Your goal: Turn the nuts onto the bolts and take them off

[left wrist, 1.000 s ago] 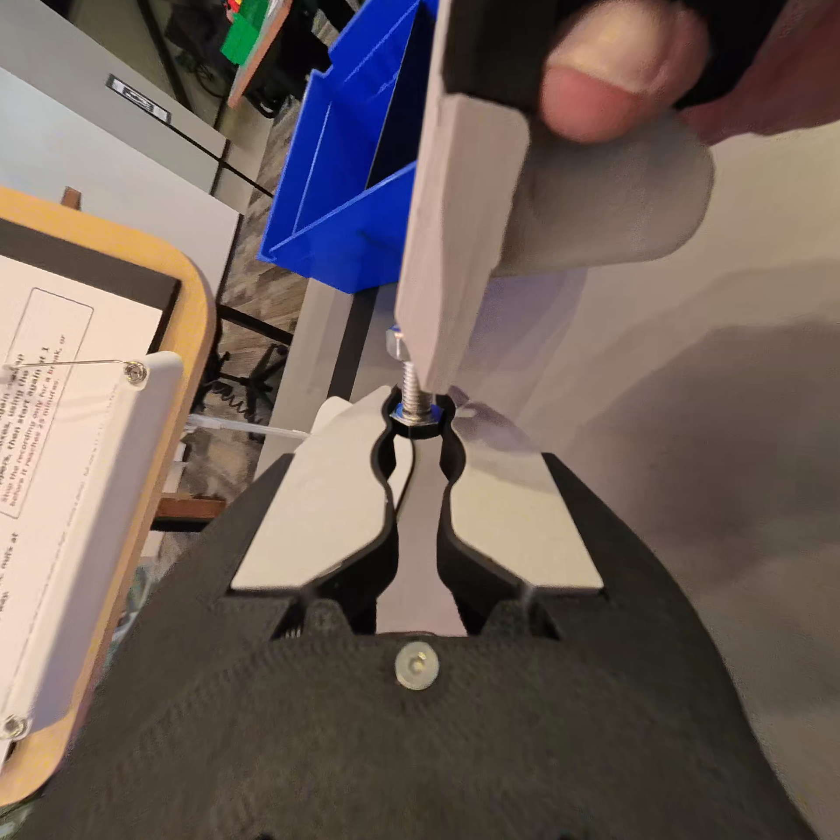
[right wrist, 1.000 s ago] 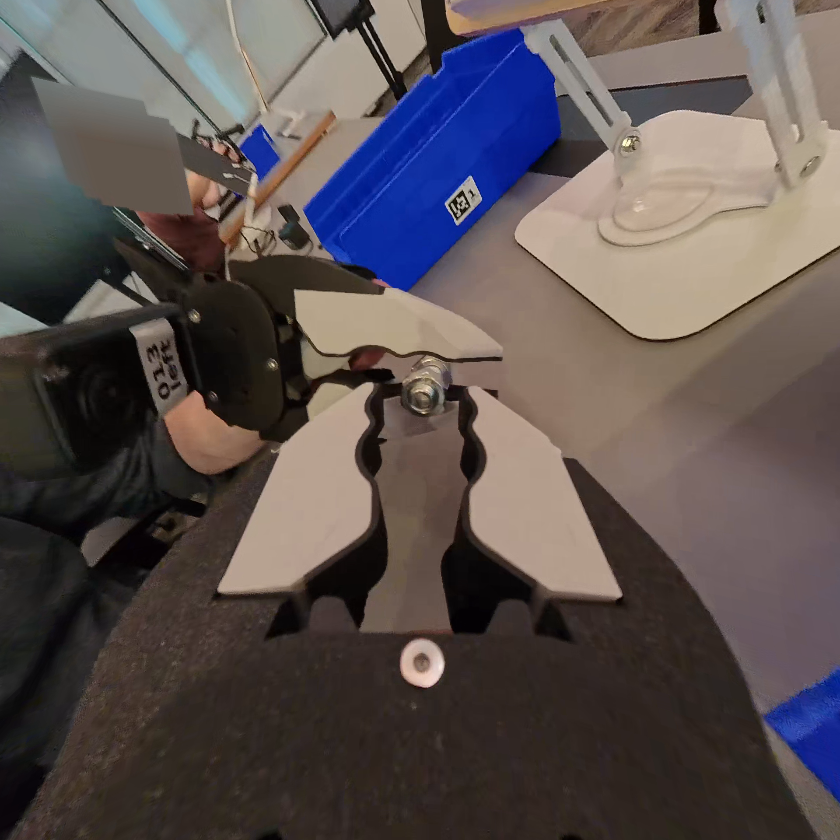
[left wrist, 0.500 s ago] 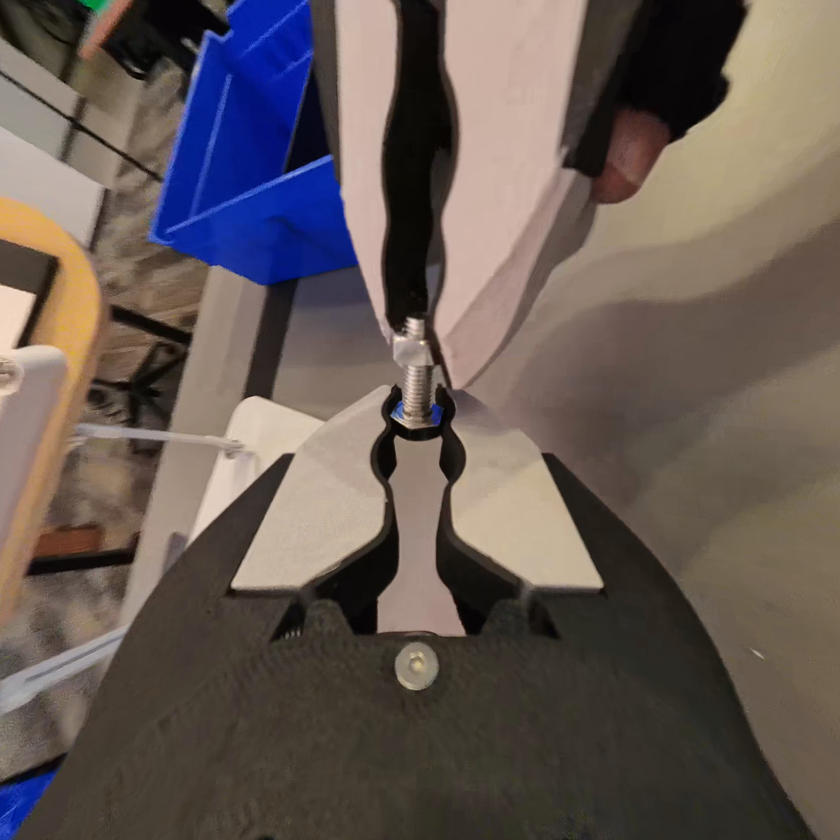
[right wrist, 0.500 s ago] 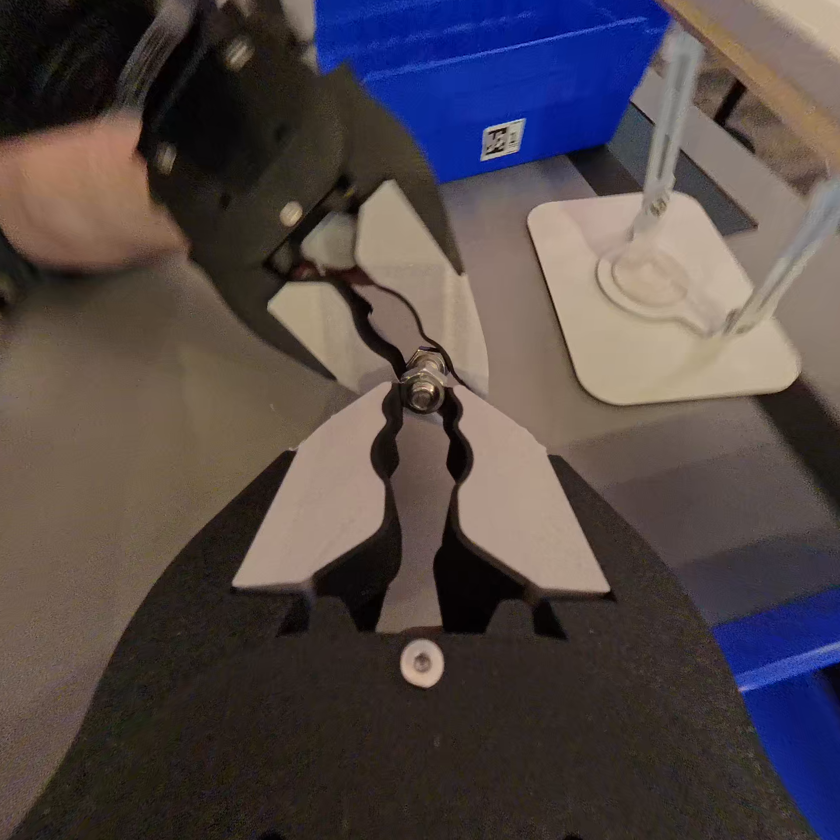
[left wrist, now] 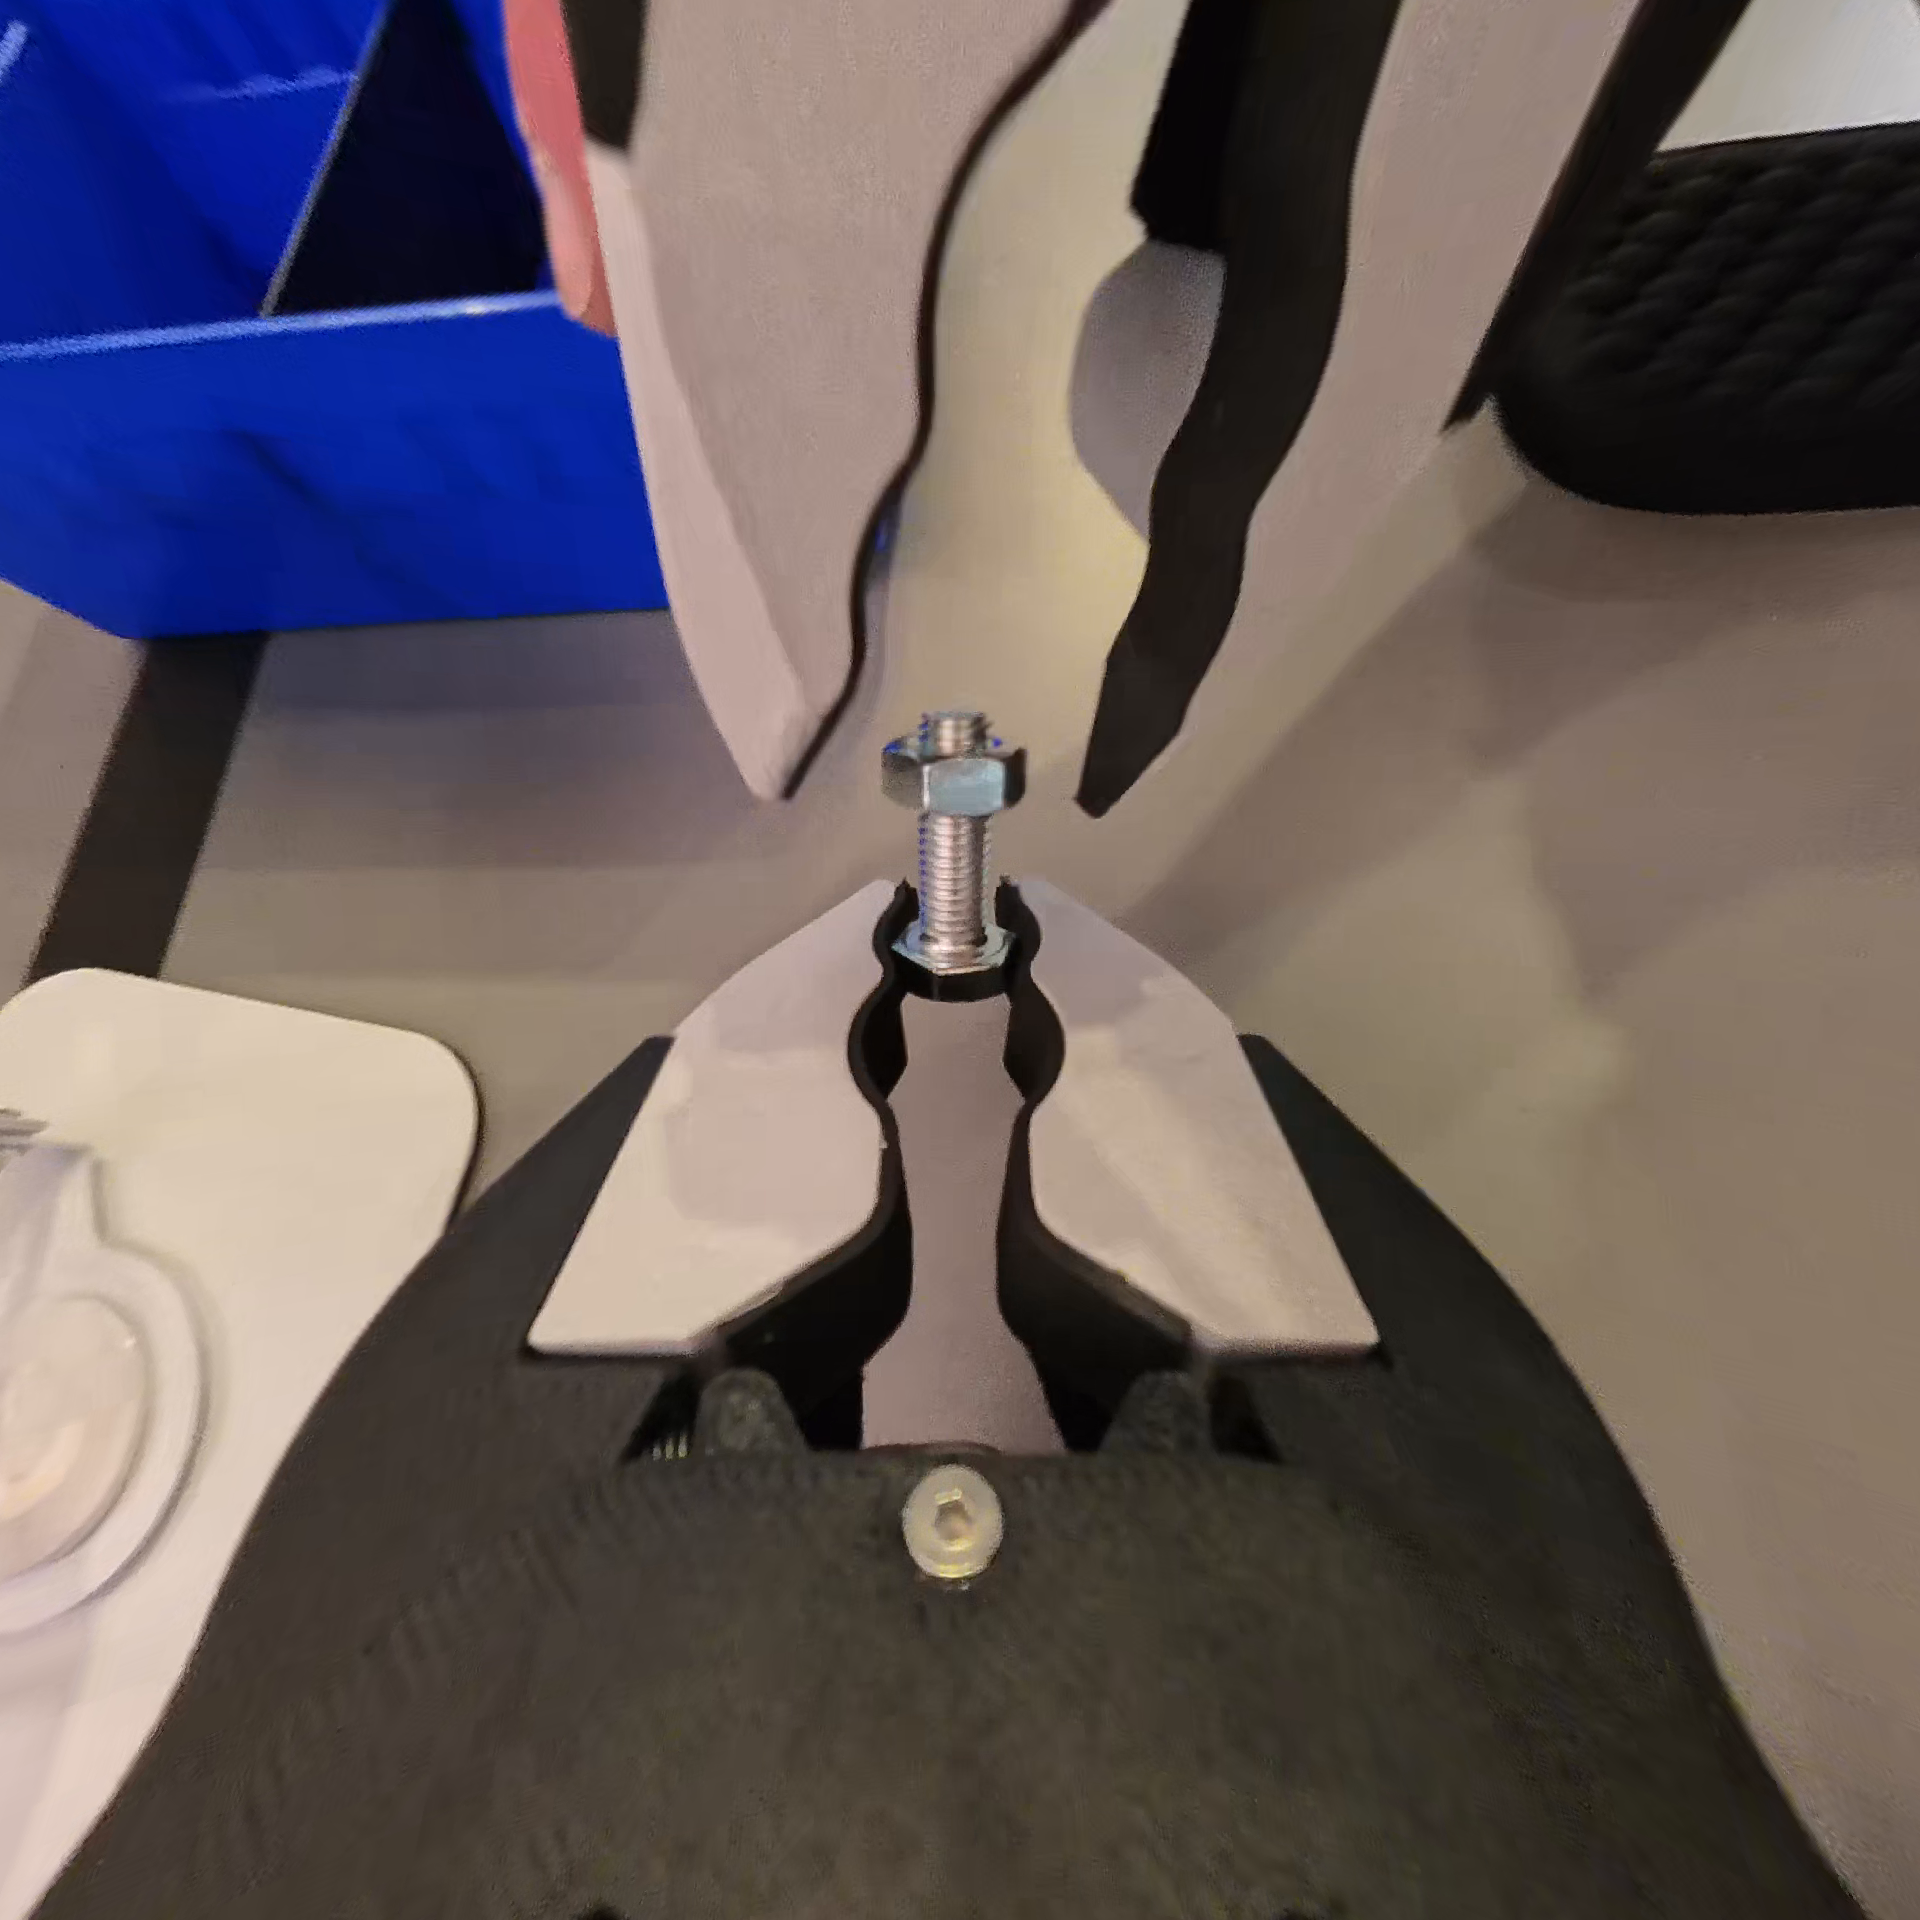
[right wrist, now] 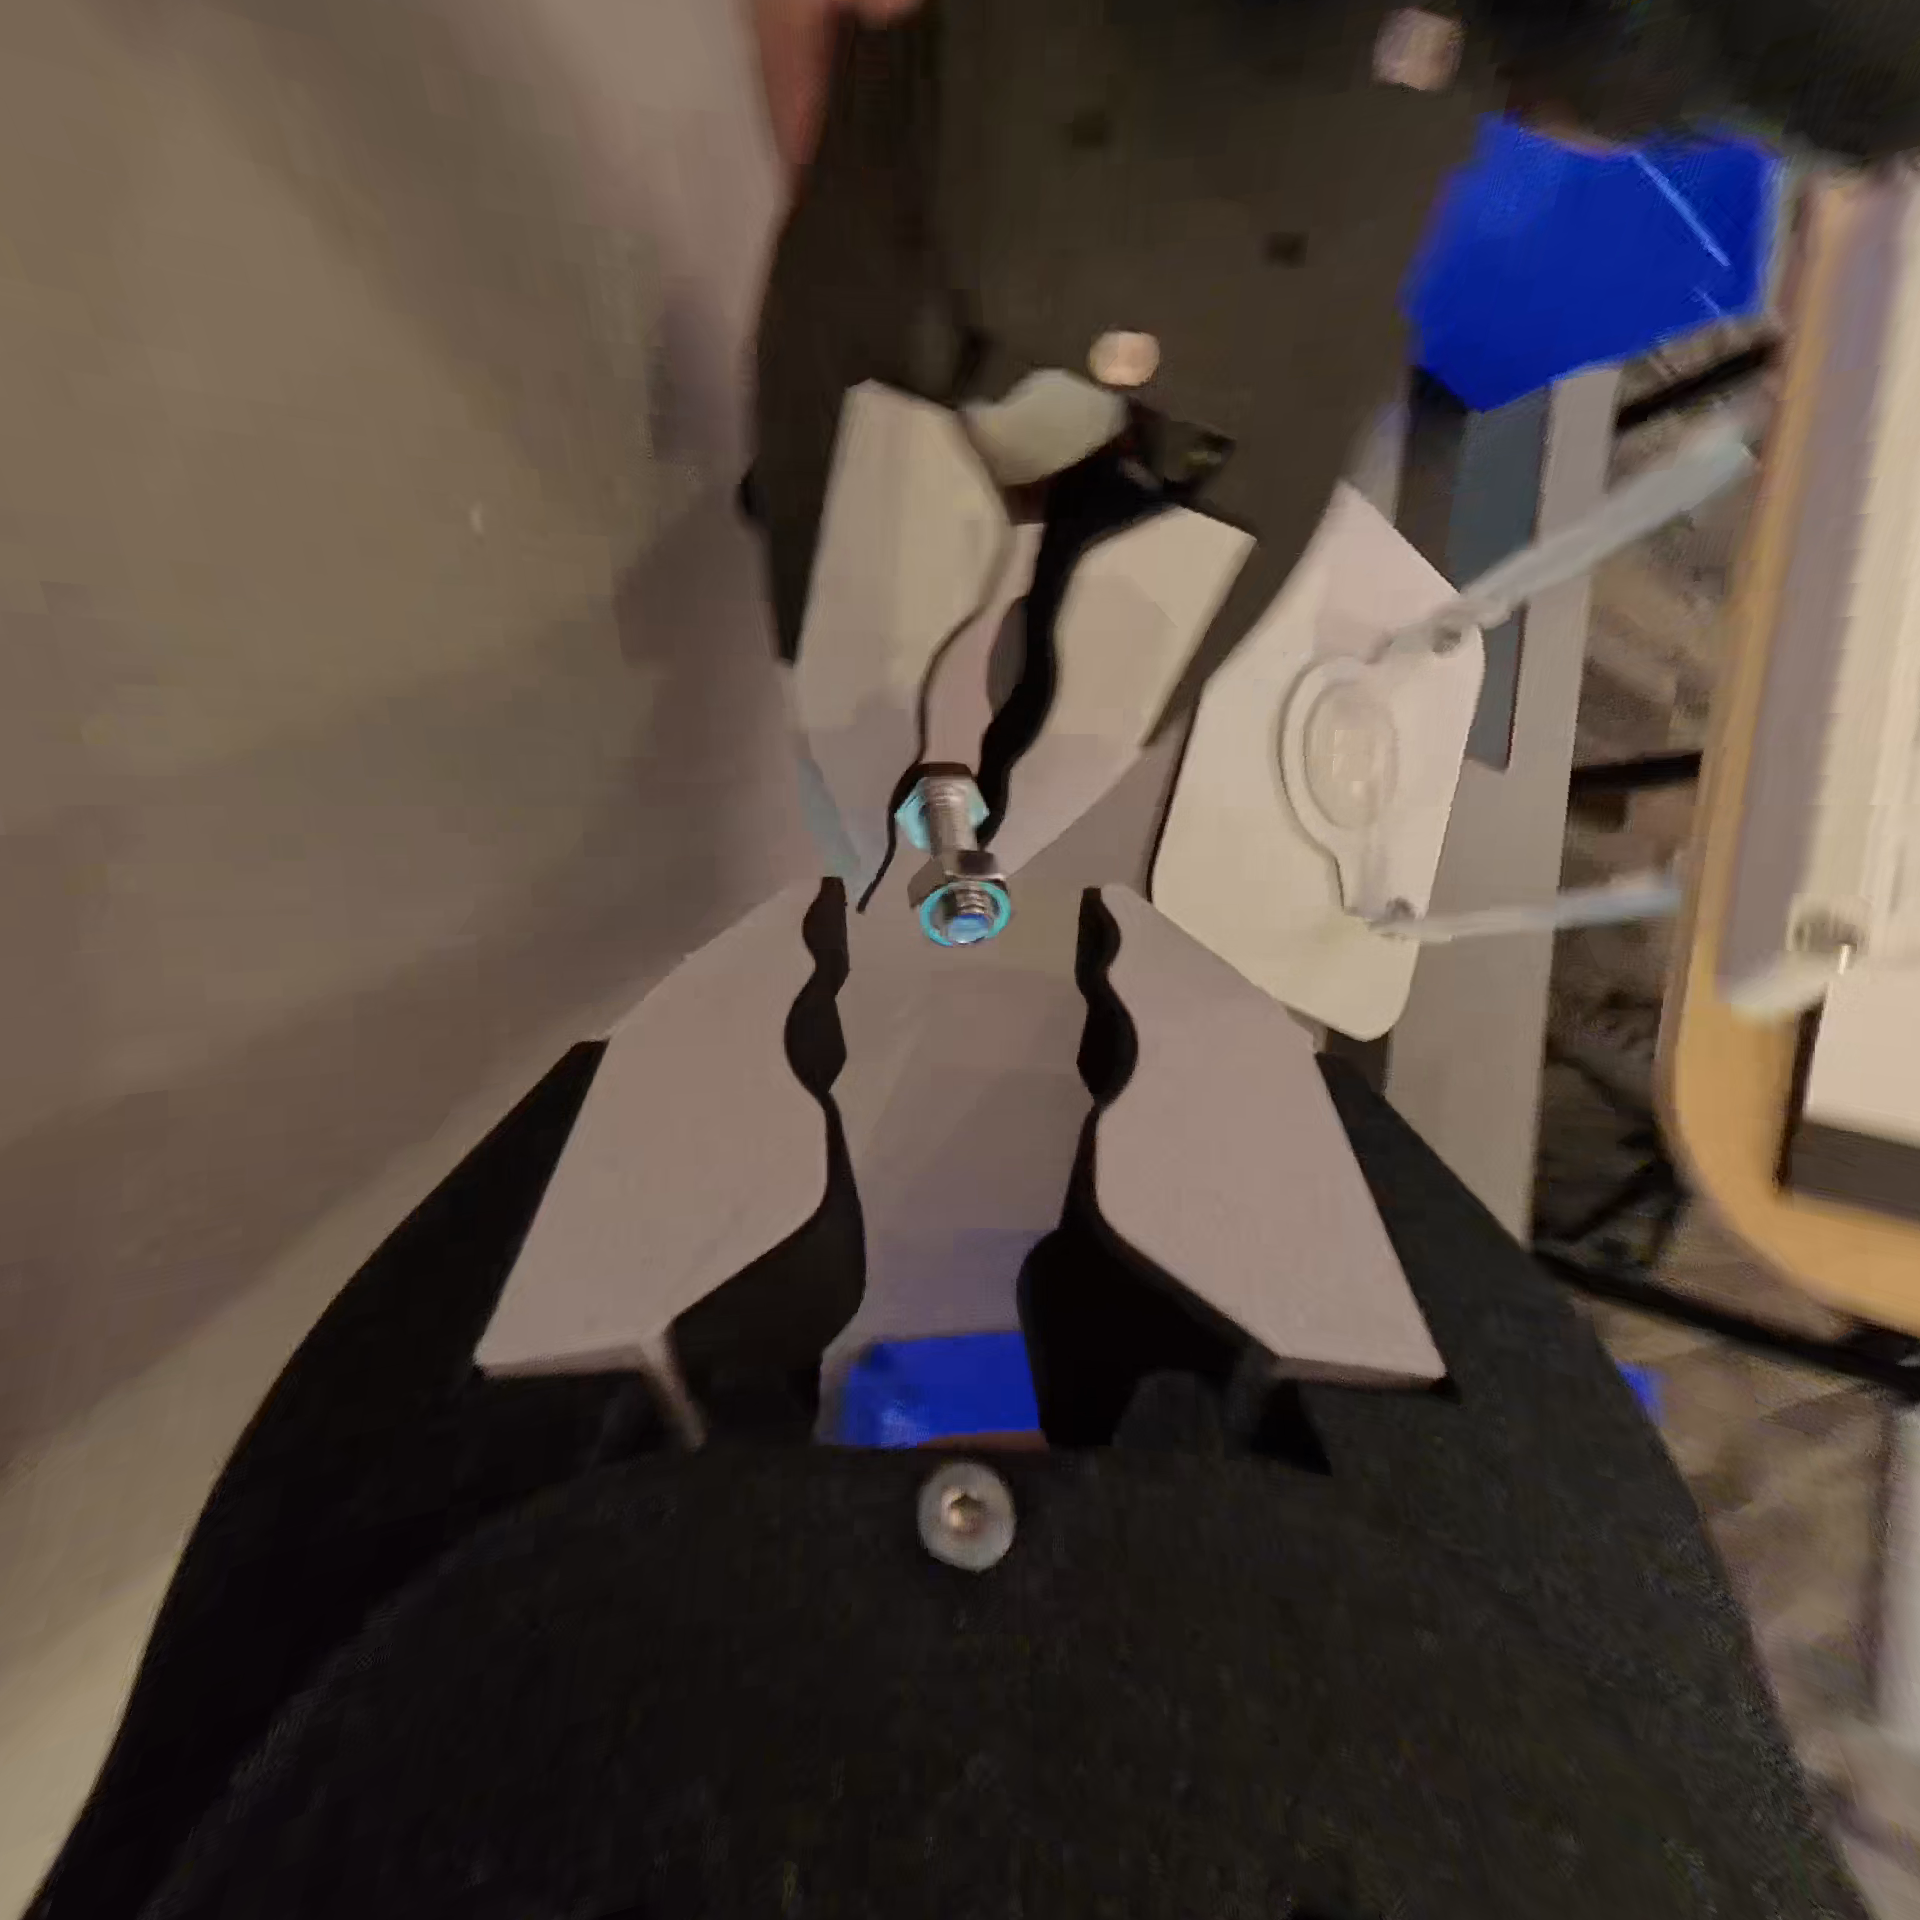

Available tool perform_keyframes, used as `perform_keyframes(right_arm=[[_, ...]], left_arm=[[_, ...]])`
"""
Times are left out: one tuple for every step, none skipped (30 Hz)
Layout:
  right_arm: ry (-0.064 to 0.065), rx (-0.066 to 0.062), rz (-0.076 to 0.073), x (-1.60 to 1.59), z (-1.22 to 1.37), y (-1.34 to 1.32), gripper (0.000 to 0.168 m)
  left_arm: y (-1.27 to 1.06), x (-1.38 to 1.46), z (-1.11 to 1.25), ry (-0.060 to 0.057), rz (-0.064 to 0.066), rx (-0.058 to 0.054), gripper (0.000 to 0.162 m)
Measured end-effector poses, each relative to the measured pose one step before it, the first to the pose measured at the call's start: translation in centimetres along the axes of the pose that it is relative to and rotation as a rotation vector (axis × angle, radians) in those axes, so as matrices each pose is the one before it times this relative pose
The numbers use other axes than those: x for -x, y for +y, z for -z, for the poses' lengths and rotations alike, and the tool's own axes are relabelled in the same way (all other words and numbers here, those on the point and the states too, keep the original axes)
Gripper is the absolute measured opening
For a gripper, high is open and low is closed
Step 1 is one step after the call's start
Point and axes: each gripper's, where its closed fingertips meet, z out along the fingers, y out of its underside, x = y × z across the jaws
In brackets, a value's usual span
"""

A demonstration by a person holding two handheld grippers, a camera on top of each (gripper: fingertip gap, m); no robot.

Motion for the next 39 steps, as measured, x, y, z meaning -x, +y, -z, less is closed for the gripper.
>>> perform_keyframes(right_arm=[[0.0185,-0.0376,-0.1182,-0.525,0.239,0.044,0.043],[-0.0050,-0.0318,-0.1278,-0.234,0.101,0.203,0.042],[-0.0273,-0.0366,-0.1216,0.108,0.054,0.228,0.041],[-0.0053,-0.0405,-0.1266,-0.215,0.037,0.257,0.038],[-0.0066,-0.0423,-0.1341,-0.276,-0.005,0.255,0.036],[-0.0352,-0.0426,-0.1343,0.028,-0.041,0.226,0.036],[-0.0352,-0.0470,-0.1296,0.006,-0.022,0.156,0.035],[-0.0286,-0.0517,-0.1218,-0.093,-0.026,0.065,0.035],[-0.0329,-0.0465,-0.1066,-0.025,-0.042,0.087,0.033],[-0.0162,-0.0344,-0.0798,-0.184,-0.051,0.128,0.033],[-0.0040,-0.0223,-0.0455,-0.212,-0.077,0.153,0.033],[-0.0099,-0.0213,-0.0237,0.003,-0.070,0.033,0.033],[-0.0181,-0.0251,-0.0222,0.185,-0.051,-0.131,0.032],[-0.0146,-0.0209,-0.0221,0.165,-0.061,-0.153,0.032],[-0.0030,-0.0126,-0.0110,0.049,-0.073,-0.102,0.032],[0.0104,0.0094,-0.0005,-0.128,-0.146,0.162,0.032],[0.0062,0.0175,0.0031,-0.058,-0.191,0.258,0.031],[-0.0077,-0.0031,0.0008,0.140,-0.146,-0.027,0.029],[-0.0074,-0.0103,-0.0035,0.137,-0.087,-0.129,0.026],[0.0042,-0.0023,0.0018,-0.030,-0.041,-0.041,0.020],[0.0099,-0.0006,0.0121,-0.105,-0.013,-0.011,0.018],[0.0037,0.0005,0.0097,-0.030,-0.007,0.011,0.018],[0.0010,0.0058,0.0076,0.032,-0.019,0.078,0.018],[0.0071,0.0110,0.0201,-0.001,-0.028,0.111,0.018],[0.0099,0.0146,0.0349,-0.004,-0.022,0.113,0.018],[0.0065,0.0199,0.0405,0.049,-0.016,0.153,0.018],[0.0023,0.0222,0.0484,0.124,-0.001,0.129,0.018],[0.0026,0.0202,0.0736,0.198,0.039,0.042,0.018],[0.0062,0.0245,0.1027,0.246,0.069,0.017,0.018],[0.0046,0.0378,0.1165,0.292,0.057,0.118,0.018],[0.0013,0.0453,0.1232,0.350,0.048,0.153,0.018],[0.0051,0.0425,0.1406,0.334,0.057,0.092,0.018],[0.0029,0.0462,0.1602,0.390,0.046,0.152,0.018],[-0.0044,0.0574,0.1539,0.389,-0.007,0.263,0.018],[-0.0129,0.0617,0.1233,0.334,-0.052,0.305,0.018],[-0.0189,0.0523,0.1074,0.366,-0.063,0.152,0.018],[-0.0146,0.0461,0.1035,0.321,-0.081,0.078,0.018],[-0.0060,0.0463,0.0859,0.150,-0.102,0.089,0.018],[-0.0035,0.0421,0.0629,0.063,-0.108,0.079,0.018]], left_arm=[[0.011,0.569,0.038,-0.0455,-0.0116,0.0053,0.015],[0.112,0.583,-0.003,-0.0489,-0.0155,0.0147,0.015],[-0.026,0.303,-0.002,-0.0296,-0.0147,0.0049,0.015],[-0.144,0.471,0.029,-0.0459,-0.0152,-0.0017,0.015],[-0.030,0.460,-0.005,-0.0449,-0.0135,0.0101,0.015],[-0.060,0.217,-0.027,-0.0289,-0.0165,0.0086,0.015],[-0.149,0.399,-0.001,-0.0445,-0.0173,0.0015,0.015],[-0.009,0.406,-0.037,-0.0456,-0.0180,0.0114,0.015],[0.071,0.072,-0.098,-0.0220,-0.0193,0.0160,0.015],[0.012,0.213,-0.101,-0.0336,-0.0178,0.0108,0.015],[0.056,0.215,-0.128,-0.0343,-0.0156,0.0135,0.015],[0.075,-0.167,-0.168,-0.0051,-0.0136,0.0141,0.015],[0.084,-0.095,-0.182,-0.0113,-0.0132,0.0127,0.015],[0.120,0.146,-0.184,-0.0285,-0.0156,0.0139,0.015],[0.202,-0.191,-0.193,-0.0030,-0.0174,0.0191,0.015],[0.040,-0.193,-0.129,-0.0035,-0.0175,0.0070,0.015],[-0.092,-0.024,-0.069,-0.0100,-0.0042,-0.0019,0.015],[-0.022,-0.172,-0.090,0.0074,0.0053,0.0035,0.015],[-0.041,-0.125,-0.045,0.0029,-0.0052,0.0017,0.015],[-0.061,0.046,0.012,-0.0114,-0.0131,-0.0022,0.015],[0.013,-0.011,0.019,-0.0008,-0.0029,0.0033,0.015],[0.004,-0.021,0.032,0.0053,0.0048,0.0015,0.015],[0.006,-0.015,0.020,0.0030,-0.0019,-0.0015,0.015],[0.065,-0.148,-0.033,0.0112,0.0027,0.0021,0.015],[0.039,-0.148,-0.044,0.0127,0.0056,0.0020,0.015],[0.038,-0.185,-0.005,0.0181,0.0041,0.0002,0.015],[0.010,-0.297,0.046,0.0322,0.0123,-0.0039,0.015],[-0.084,-0.311,0.133,0.0413,0.0232,-0.0111,0.015],[-0.160,-0.256,0.198,0.0387,0.0231,-0.0184,0.015],[-0.115,-0.436,0.177,0.0519,0.0227,-0.0132,0.015],[-0.065,-0.608,0.140,0.0632,0.0237,-0.0110,0.015],[-0.088,-0.585,0.131,0.0610,0.0275,-0.0151,0.015],[-0.111,-0.640,0.081,0.0650,0.0276,-0.0208,0.015],[0.016,-0.810,0.002,0.0740,0.0232,-0.0153,0.015],[0.108,-0.644,-0.124,0.0575,0.0147,-0.0114,0.015],[0.105,-0.647,-0.209,0.0602,0.0227,-0.0100,0.015],[0.102,-0.705,-0.200,0.0661,0.0200,-0.0135,0.015],[0.099,-0.348,-0.182,0.0392,0.0133,-0.0144,0.015],[0.097,-0.140,-0.124,0.0234,0.0129,-0.0095,0.015]])
